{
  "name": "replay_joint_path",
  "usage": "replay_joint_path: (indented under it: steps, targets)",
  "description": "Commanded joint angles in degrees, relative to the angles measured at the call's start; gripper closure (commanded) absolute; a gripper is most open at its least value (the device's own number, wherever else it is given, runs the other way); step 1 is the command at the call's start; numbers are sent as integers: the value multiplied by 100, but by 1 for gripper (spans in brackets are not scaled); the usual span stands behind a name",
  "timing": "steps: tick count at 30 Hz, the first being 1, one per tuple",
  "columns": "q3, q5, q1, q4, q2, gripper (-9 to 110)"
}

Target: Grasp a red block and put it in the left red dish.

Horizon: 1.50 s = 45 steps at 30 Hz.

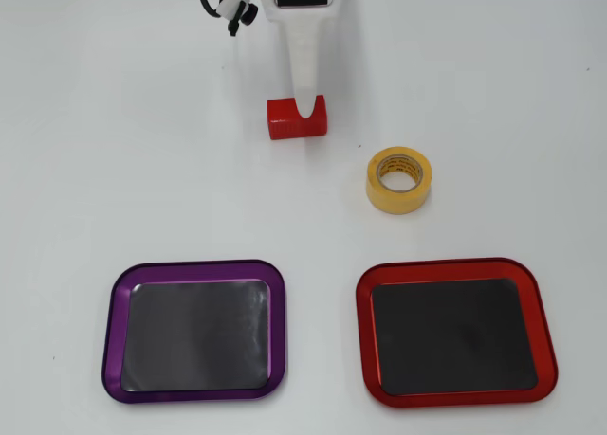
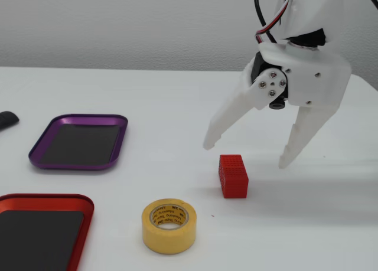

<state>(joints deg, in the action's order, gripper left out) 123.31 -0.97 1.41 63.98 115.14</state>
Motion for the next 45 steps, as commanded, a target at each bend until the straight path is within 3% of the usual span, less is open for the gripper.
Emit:
replay_joint_path:
  steps: [1, 19, 26, 38, 45]
  targets:
    - [-141, -79, 26, -466, -62, 67]
    - [-97, -422, 387, -1450, -1687, 67]
    - [-105, -1028, 562, -1397, -1828, 67]
    - [-141, -1046, 562, -1459, -1828, 102]
    - [-299, -1002, 466, -1020, -1512, 102]
